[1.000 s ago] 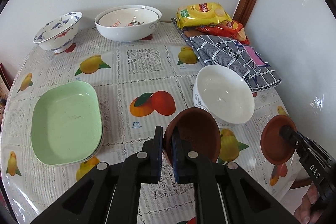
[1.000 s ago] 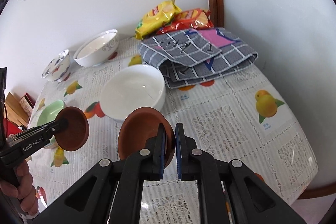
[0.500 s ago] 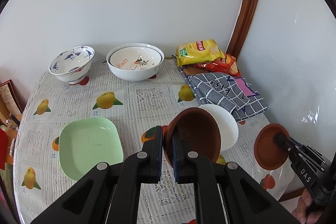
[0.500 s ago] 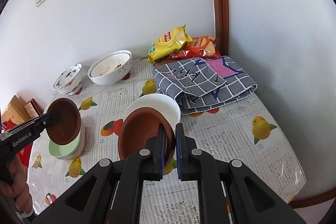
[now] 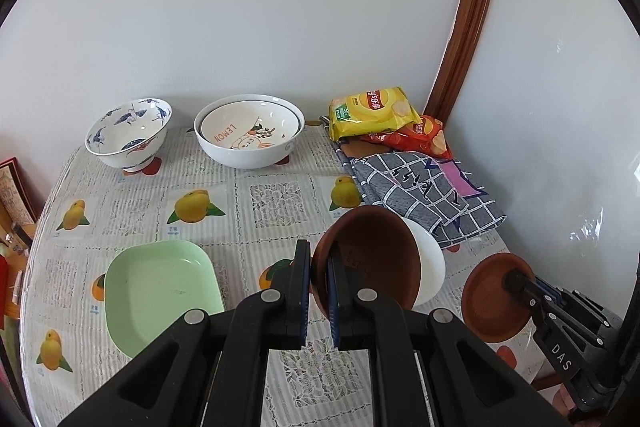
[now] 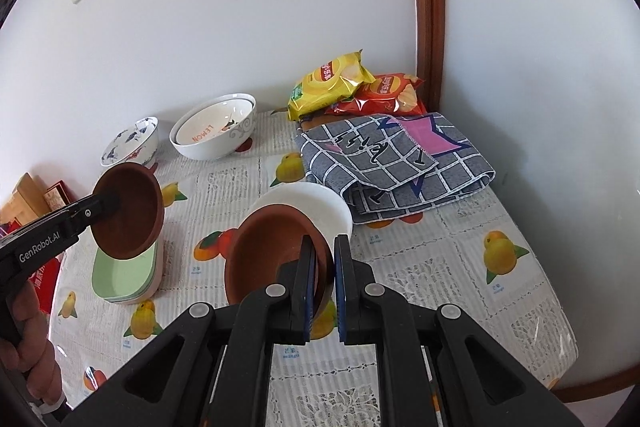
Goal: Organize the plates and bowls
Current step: 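Carry both brown clay dishes toward the white swirl-pattern bowl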
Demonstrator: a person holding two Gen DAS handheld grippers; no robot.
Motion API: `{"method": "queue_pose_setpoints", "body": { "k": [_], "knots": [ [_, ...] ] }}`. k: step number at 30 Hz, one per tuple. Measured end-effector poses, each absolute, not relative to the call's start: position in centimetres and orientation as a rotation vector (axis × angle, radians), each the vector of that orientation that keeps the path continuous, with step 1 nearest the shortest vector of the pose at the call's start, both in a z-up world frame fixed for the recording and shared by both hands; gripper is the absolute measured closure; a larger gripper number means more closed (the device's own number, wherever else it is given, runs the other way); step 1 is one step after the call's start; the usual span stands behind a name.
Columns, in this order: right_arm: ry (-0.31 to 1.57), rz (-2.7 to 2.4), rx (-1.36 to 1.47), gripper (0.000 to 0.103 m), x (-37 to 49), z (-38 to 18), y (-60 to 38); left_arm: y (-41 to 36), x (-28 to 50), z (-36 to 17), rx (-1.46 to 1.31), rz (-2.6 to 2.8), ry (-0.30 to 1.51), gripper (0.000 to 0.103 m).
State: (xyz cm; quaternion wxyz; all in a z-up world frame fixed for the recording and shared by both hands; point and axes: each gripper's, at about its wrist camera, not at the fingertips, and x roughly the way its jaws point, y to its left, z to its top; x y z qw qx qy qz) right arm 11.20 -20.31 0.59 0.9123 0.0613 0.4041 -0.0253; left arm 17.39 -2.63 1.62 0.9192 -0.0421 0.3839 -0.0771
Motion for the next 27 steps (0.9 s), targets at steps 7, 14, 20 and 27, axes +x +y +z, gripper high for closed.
{"method": "queue_pose_setpoints", "body": {
  "k": [7, 14, 20, 27],
  "knots": [
    [0.852, -0.065, 0.137, 0.094, 12.7, -0.7, -20.7, -2.7, 18.8, 0.9, -0.092, -0.15, 0.801, 0.095],
    [0.875, -0.069, 0.126, 0.094, 14.7, -2.0, -20.8, -2.5, 20.7, -0.6, -0.101, -0.142, 0.833, 0.095],
    [0.906, -0.074, 0.115, 0.094, 16.9, -3.9, -20.3, -1.8, 22.4, -2.3, -0.112, -0.116, 0.871, 0.095],
    [0.947, -0.062, 0.093, 0.094, 19.1, -6.6, -19.5, -1.5, 23.8, -3.9, -0.111, -0.096, 0.899, 0.095]
  ]
}}
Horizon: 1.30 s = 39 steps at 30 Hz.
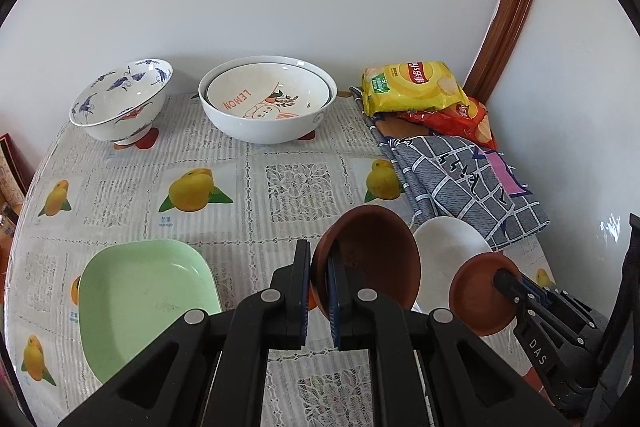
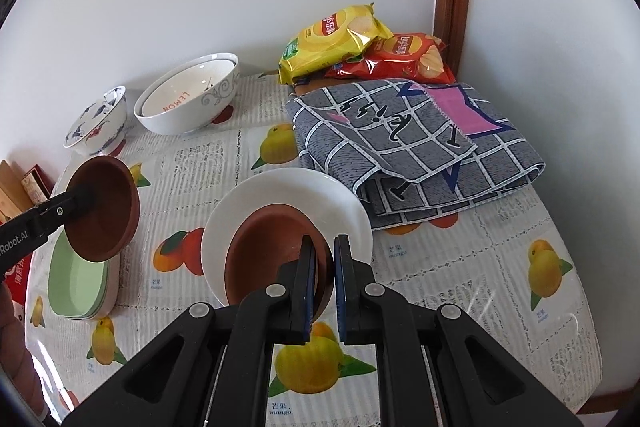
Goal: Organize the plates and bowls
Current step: 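Carry both brown clay dishes toward the white swirl-pattern bowl, then lower the right tool's brown dish into the white bowl and open it while the left tool holds its dish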
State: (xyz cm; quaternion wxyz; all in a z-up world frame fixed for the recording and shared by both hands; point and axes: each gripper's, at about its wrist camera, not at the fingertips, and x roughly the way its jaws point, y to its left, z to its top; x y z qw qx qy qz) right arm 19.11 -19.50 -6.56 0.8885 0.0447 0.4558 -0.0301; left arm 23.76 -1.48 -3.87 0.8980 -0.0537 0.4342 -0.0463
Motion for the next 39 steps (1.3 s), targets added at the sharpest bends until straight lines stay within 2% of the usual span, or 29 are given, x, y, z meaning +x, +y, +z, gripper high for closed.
{"method": "queue_pose_setpoints", "body": {
  "k": [9, 22, 39],
  "knots": [
    [1.005, -0.066, 0.048, 0.094, 21.5, -9.7, -18.9, -1.6, 25.1, -5.9, -0.117, -0.09, 0.938, 0.095],
    [1.044, -0.071, -0.034, 0.094, 23.2, -11.4, -18.0, -1.9, 26.1, -7.1, -0.115, -0.094, 0.964, 0.095],
    [1.032, -0.066, -0.147, 0.084, 23.5, -12.4, -16.9, -1.6, 26.2, -7.6, -0.134, -0.091, 0.977, 0.095]
  ]
}}
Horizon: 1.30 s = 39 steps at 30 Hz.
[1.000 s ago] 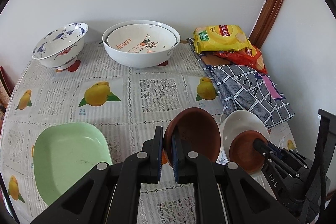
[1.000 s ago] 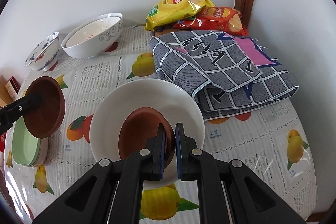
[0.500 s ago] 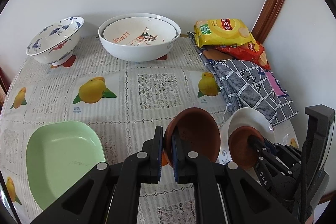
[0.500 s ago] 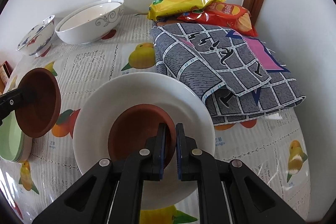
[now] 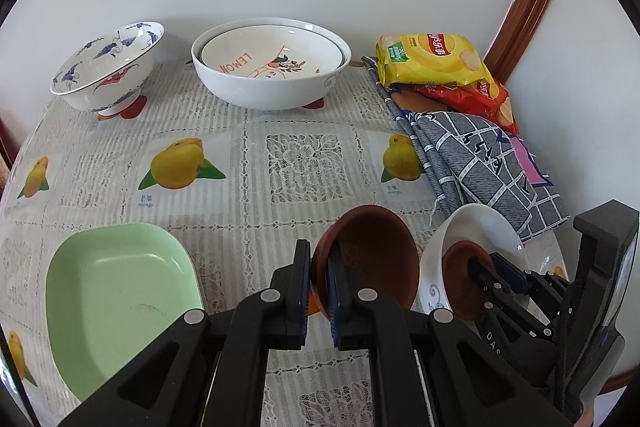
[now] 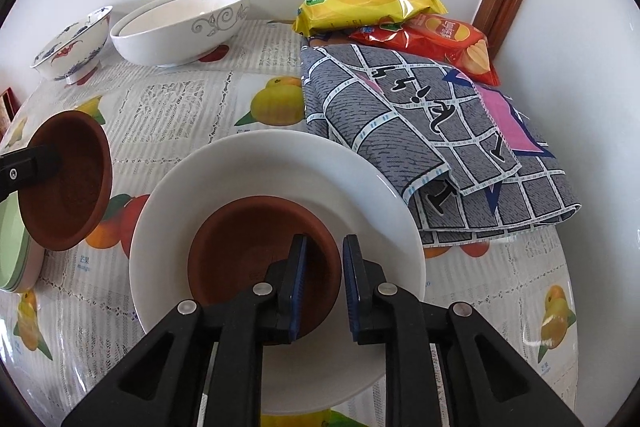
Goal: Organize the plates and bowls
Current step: 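Lower the right tool's brown dish into the white bowl and open it while the left tool holds its dish, then lower the left tool's brown dish into the white bowl and open the left tool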
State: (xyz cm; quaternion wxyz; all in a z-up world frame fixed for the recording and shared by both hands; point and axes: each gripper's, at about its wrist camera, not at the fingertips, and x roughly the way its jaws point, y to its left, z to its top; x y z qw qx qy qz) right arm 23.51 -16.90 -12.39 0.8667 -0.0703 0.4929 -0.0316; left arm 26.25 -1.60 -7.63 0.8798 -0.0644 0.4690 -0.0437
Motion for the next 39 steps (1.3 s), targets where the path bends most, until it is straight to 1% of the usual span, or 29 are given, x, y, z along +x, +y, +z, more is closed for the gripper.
{"method": "queue_pose_setpoints", "body": {
  "k": [1, 2, 4, 12, 17, 24, 31, 39],
  "knots": [
    [1.027, -0.068, -0.145, 0.08, 23.4, -12.2, -16.9, -1.7, 26.2, -7.5, -0.135, -0.096, 0.975, 0.095],
    [1.018, -0.071, -0.143, 0.073, 23.2, -11.9, -17.0, -1.8, 26.2, -7.4, -0.134, -0.099, 0.972, 0.095],
    [0.997, -0.07, -0.138, 0.071, 22.8, -11.3, -17.3, -2.3, 26.0, -7.0, -0.124, -0.11, 0.965, 0.095],
    [0.91, -0.075, -0.093, 0.071, 20.4, -7.5, -19.7, -5.1, 25.3, -5.2, -0.111, -0.163, 0.933, 0.095],
    [0.877, -0.112, -0.07, 0.071, 18.4, -5.9, -22.2, -7.6, 25.0, -5.0, -0.078, -0.205, 0.935, 0.095],
    [0.889, -0.191, -0.071, 0.071, 16.6, -6.1, -25.8, -10.7, 25.3, -6.6, -0.052, -0.23, 0.978, 0.095],
    [0.911, -0.231, -0.037, 0.071, 15.5, -6.8, -28.8, -11.5, 25.9, -8.2, -0.059, -0.212, 1.019, 0.095],
    [0.947, -0.203, 0.024, 0.071, 15.3, -8.3, -28.8, -12.0, 26.6, -9.4, -0.054, -0.201, 1.048, 0.094]
  ]
}}
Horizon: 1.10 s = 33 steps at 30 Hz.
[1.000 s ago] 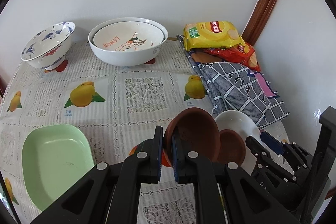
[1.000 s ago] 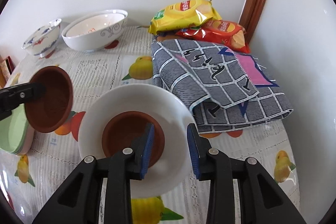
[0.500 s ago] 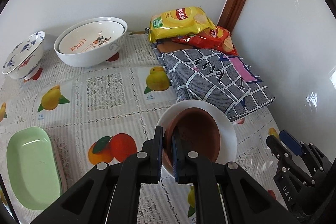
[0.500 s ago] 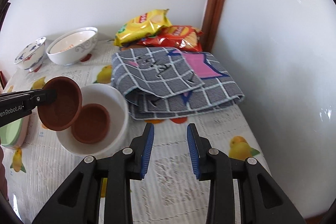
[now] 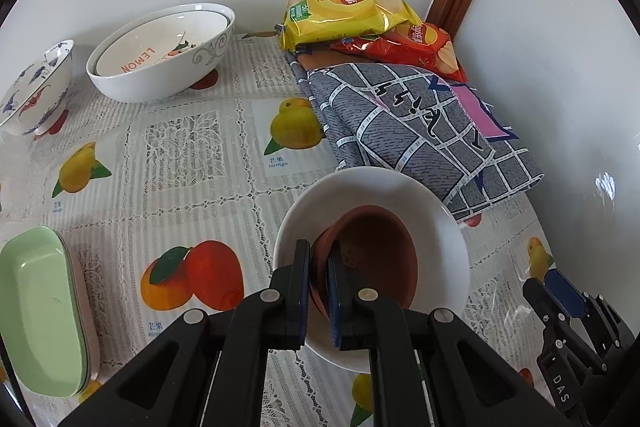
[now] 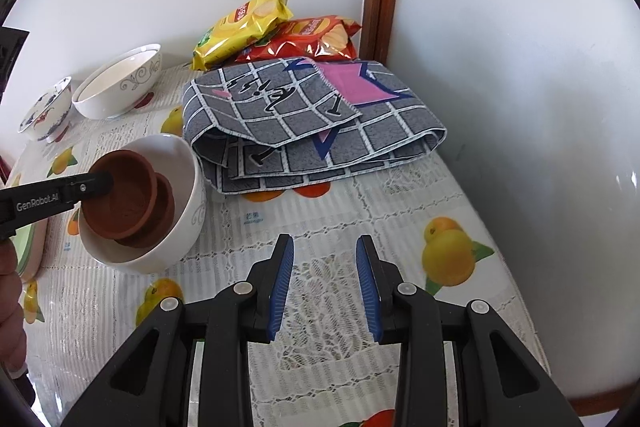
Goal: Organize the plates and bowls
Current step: 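Lower the left tool's brown dish into the white bowl and open the left tool, then grasp the white bowl rim with both tools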
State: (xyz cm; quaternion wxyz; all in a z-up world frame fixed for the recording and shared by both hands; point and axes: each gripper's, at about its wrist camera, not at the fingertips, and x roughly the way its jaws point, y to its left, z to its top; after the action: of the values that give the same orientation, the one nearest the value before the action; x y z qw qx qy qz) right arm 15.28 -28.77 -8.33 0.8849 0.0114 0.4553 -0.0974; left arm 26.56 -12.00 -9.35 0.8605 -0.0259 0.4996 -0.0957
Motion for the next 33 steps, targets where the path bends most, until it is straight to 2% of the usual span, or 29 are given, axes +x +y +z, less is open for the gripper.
{"method": "queue_pose_setpoints", "body": {
  "k": [12, 21, 22, 25, 33],
  "knots": [
    [0.981, -0.189, 0.029, 0.071, 15.3, -9.4, -28.3, -12.5, 27.1, -10.2, -0.061, -0.219, 1.074, 0.094],
    [0.982, -0.145, 0.084, 0.07, 15.7, -8.4, -28.2, -12.3, 26.2, -8.0, -0.042, -0.225, 1.038, 0.094],
    [0.978, -0.141, 0.087, 0.07, 15.8, -8.2, -28.1, -12.3, 26.1, -7.6, -0.043, -0.226, 1.03, 0.092],
    [0.961, -0.128, 0.091, 0.07, 16.0, -7.4, -27.7, -11.9, 25.7, -6.8, -0.034, -0.208, 1.007, 0.076],
    [0.944, -0.072, 0.112, 0.07, 16.9, -6.0, -26.4, -10.2, 25.5, -6.8, -0.055, -0.17, 1.026, 0.075]
  ]
}}
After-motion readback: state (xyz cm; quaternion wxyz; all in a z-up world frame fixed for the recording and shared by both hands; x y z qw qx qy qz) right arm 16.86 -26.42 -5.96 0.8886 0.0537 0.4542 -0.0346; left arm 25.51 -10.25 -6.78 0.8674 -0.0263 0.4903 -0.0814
